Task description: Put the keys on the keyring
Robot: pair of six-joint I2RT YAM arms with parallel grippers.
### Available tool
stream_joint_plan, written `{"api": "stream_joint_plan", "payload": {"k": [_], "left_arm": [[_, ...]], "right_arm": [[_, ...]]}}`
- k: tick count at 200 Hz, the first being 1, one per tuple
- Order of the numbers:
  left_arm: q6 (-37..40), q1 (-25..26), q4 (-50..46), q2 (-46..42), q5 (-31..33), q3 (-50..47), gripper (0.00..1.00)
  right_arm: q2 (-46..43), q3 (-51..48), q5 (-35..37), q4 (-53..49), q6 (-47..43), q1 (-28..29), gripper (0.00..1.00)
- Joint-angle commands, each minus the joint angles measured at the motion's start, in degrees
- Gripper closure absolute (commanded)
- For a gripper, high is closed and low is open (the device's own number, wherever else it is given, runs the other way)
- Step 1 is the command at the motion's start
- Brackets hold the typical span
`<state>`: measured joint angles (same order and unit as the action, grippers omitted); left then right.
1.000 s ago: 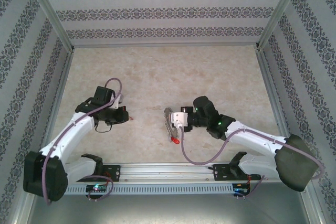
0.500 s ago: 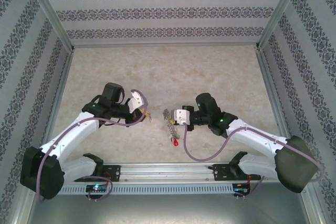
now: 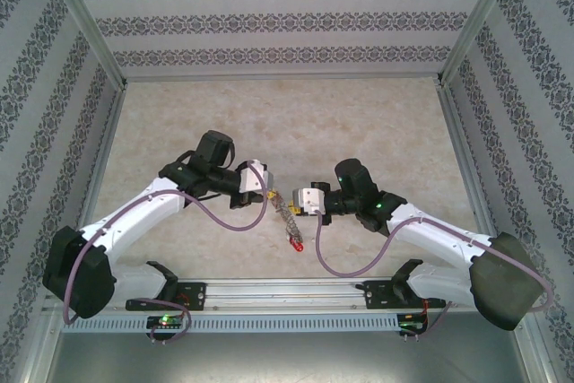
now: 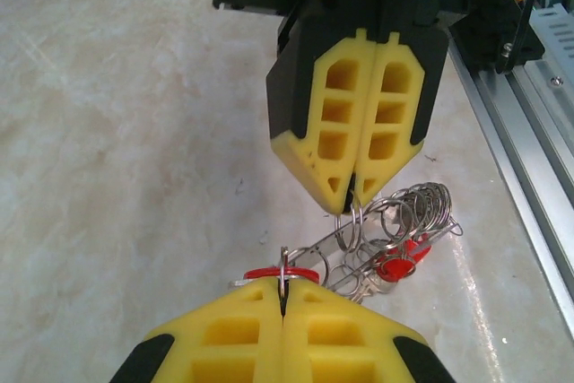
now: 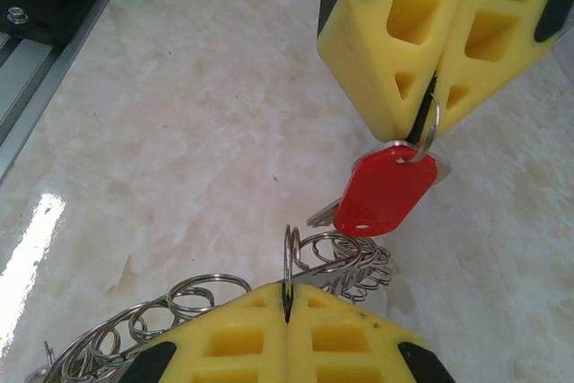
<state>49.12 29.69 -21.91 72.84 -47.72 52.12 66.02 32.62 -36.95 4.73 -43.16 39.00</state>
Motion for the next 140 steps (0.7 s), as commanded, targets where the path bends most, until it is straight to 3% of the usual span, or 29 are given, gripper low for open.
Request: {"api": "stream_joint_plan", "payload": {"k": [1, 45, 140], "left_arm": [[6.72, 1.48, -2.93, 0.56, -0.24, 1.43, 1.0], [10.65, 3.52, -5.31, 1.79, 2.73, 1.49, 1.0], [9.5, 4.22, -4.45, 2.45, 5.55, 2.02, 1.0]], "right_arm": [[-0.16, 1.81, -1.5, 0.54, 1.32, 0.42, 1.0], [0.68, 2.96, -1.29, -0.64, 2.56, 0.72, 1.0], [2.18, 4.71, -5.87, -2.79, 2.14, 0.95, 1.0]]}}
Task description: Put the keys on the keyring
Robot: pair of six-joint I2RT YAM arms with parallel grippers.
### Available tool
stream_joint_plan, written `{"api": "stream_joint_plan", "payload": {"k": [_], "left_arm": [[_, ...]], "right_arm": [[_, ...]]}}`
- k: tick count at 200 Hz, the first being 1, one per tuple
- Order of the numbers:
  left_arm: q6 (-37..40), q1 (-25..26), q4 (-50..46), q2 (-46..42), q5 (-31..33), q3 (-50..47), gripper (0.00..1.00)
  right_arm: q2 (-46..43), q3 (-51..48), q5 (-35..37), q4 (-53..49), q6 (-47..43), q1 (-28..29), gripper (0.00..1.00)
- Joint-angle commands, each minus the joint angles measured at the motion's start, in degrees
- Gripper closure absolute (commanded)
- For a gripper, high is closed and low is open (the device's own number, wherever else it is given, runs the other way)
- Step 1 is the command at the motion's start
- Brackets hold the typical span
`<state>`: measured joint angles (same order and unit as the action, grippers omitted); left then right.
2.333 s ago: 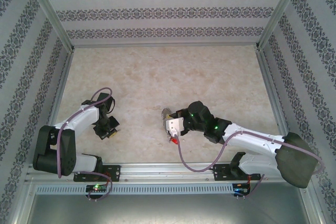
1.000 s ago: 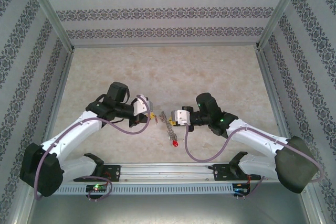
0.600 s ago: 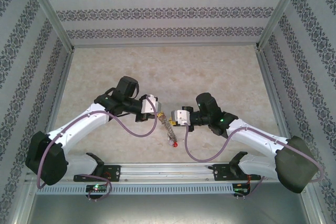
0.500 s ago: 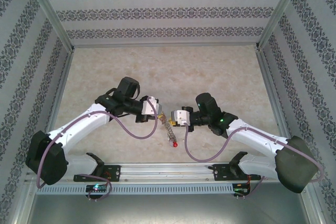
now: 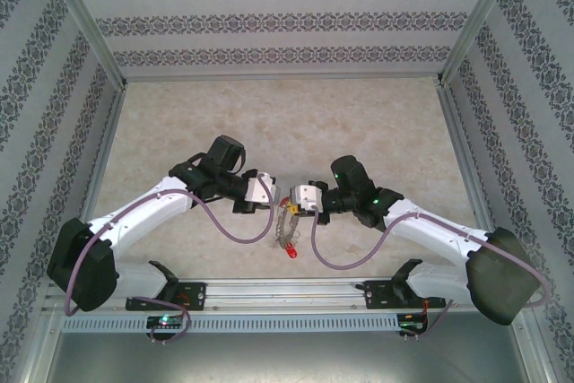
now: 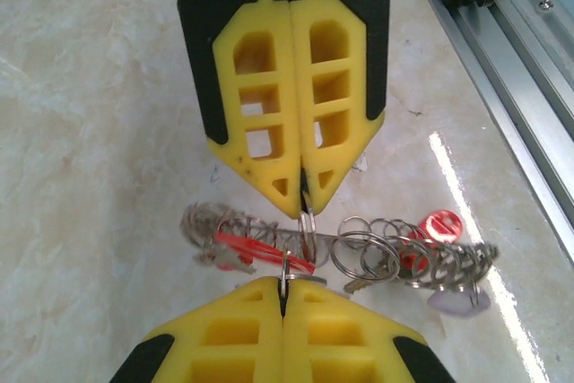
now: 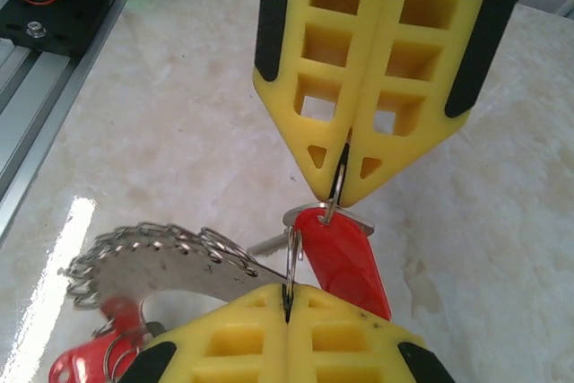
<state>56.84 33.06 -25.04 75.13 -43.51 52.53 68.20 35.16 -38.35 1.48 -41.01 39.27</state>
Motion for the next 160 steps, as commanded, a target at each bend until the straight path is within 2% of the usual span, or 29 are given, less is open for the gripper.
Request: {"api": "stream_joint_plan", "payload": {"k": [1, 36, 93, 160], "left_arm": [[1.78, 0.82, -1.33, 0.22, 1.37, 1.61, 1.0], [2.07, 1.04, -0.58, 0.35, 1.65, 1.48, 1.0], [2.63, 1.66, 0.01, 0.7, 5.53, 1.99, 1.0], [8.58, 3.28, 0.86, -2.23, 0.91, 0.33, 1.0]], "right_arm": [[0.0, 2.19, -4.51, 0.46, -0.01, 0.71, 1.0], [0.78, 2.33, -5.55, 0.59, -0.1, 0.69, 1.0], [2.02, 2.94, -6.31, 0.53, 0.12, 0.74, 1.0], [2.11, 3.25, -6.74, 0.11, 0.4, 0.97, 1.0]]}}
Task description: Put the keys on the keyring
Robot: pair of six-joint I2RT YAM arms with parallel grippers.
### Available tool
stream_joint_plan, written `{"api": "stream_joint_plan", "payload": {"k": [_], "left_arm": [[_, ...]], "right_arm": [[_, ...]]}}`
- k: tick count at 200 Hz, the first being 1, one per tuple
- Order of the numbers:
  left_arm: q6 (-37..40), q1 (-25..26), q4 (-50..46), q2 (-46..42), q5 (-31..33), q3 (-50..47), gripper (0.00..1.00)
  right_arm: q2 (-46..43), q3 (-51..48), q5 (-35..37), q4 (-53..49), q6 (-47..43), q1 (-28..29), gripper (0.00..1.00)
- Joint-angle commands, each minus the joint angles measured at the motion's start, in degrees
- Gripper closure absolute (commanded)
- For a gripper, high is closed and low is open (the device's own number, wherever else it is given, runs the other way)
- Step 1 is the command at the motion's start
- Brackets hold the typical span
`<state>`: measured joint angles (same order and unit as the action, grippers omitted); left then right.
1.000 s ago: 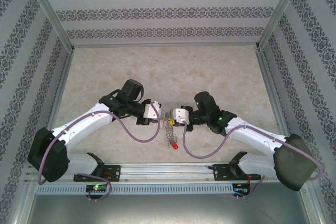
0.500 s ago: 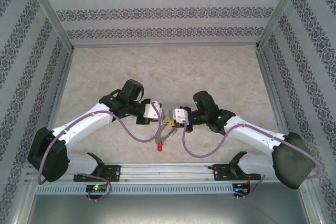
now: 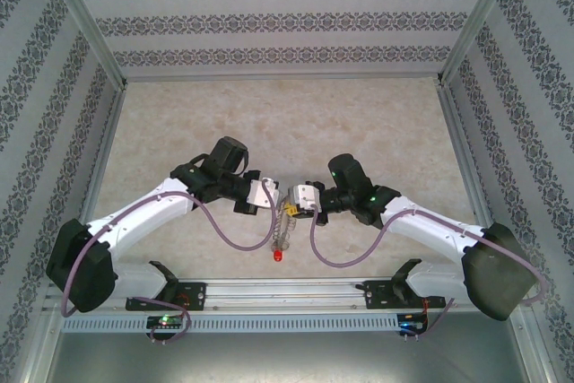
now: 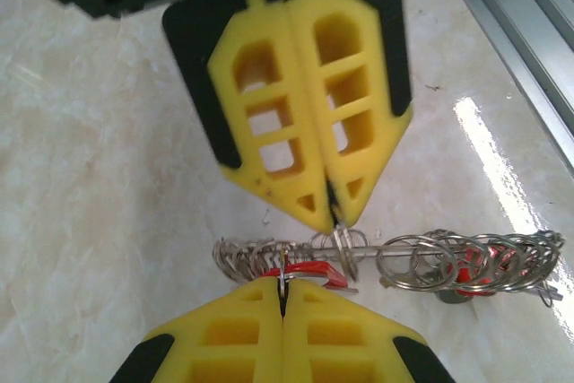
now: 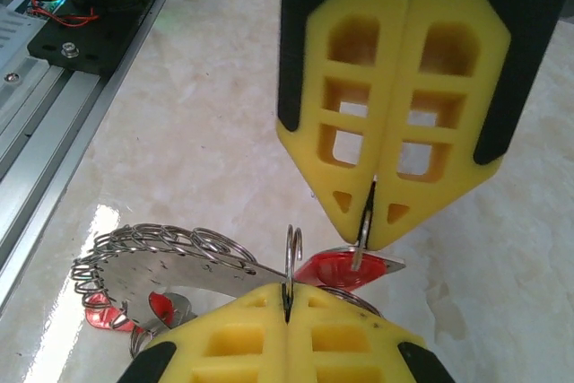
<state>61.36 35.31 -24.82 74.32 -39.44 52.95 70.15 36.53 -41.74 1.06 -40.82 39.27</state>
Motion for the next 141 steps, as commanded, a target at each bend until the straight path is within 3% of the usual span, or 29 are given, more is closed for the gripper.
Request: {"api": "stream_joint_plan", "payload": {"k": [1, 49, 141], "left_arm": [[4.08, 1.05, 0.65, -1.4, -3.26, -0.02, 1.0], [8.69, 1.87, -4.12, 0.39, -3.75, 1.97, 1.0], [11.17, 2.13, -3.73, 0.43, -0.76, 0.83, 1.0]], "right_arm": [[0.16, 1.87, -3.35, 0.52, 0.21, 0.98, 1.0], [0.01, 1.5, -3.66, 0.95, 0.38, 0.74, 1.0], [-0.45, 0.82, -4.67, 2.16, 0.94, -0.24, 1.0]]}}
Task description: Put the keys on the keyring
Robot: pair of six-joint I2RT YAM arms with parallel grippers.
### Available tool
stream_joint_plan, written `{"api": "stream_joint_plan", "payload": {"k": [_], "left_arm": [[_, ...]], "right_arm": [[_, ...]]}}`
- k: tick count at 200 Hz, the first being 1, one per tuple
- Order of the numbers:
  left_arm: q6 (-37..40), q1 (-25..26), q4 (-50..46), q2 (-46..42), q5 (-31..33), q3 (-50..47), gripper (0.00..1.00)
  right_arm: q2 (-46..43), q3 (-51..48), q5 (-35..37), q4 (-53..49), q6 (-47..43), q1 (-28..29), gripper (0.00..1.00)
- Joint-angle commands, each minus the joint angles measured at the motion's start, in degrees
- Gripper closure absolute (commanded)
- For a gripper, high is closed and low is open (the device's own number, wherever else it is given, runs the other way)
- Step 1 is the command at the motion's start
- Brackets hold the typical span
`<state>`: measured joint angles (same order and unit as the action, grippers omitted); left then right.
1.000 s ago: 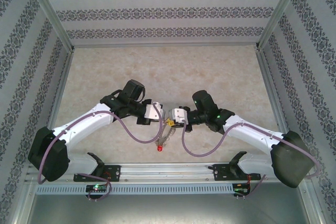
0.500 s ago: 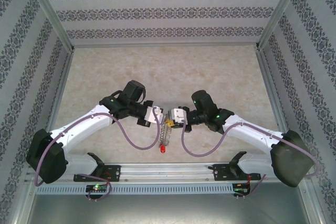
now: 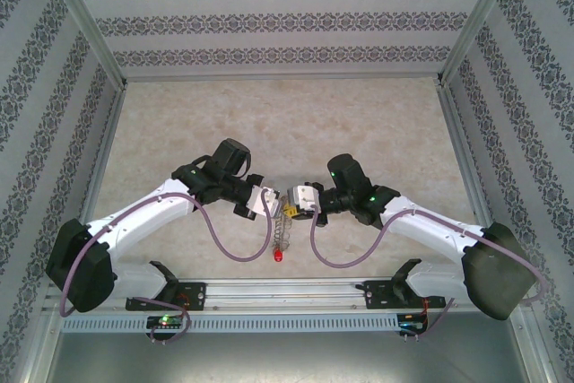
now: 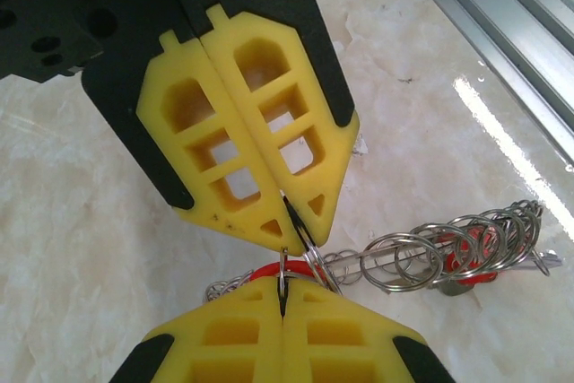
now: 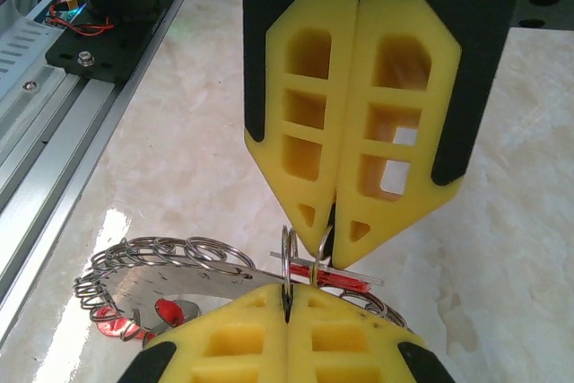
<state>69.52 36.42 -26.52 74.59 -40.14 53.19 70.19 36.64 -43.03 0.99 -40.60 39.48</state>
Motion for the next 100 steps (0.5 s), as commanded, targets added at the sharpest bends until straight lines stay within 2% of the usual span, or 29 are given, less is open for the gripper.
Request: {"api": "stream_joint_plan", "payload": {"k": [1, 100], "left_arm": [[3.01, 1.02, -2.04, 0.1, -0.05, 0.55, 1.0], [3.85, 1.54, 0.92, -2.69, 2.33, -2.12, 1.0]], "right_arm": [[-0.5, 0.71, -3.38, 2.24, 0.75, -0.55, 1.0], [-0.41, 0.7, -3.67, 2.52, 1.65, -1.43, 1.0]]}}
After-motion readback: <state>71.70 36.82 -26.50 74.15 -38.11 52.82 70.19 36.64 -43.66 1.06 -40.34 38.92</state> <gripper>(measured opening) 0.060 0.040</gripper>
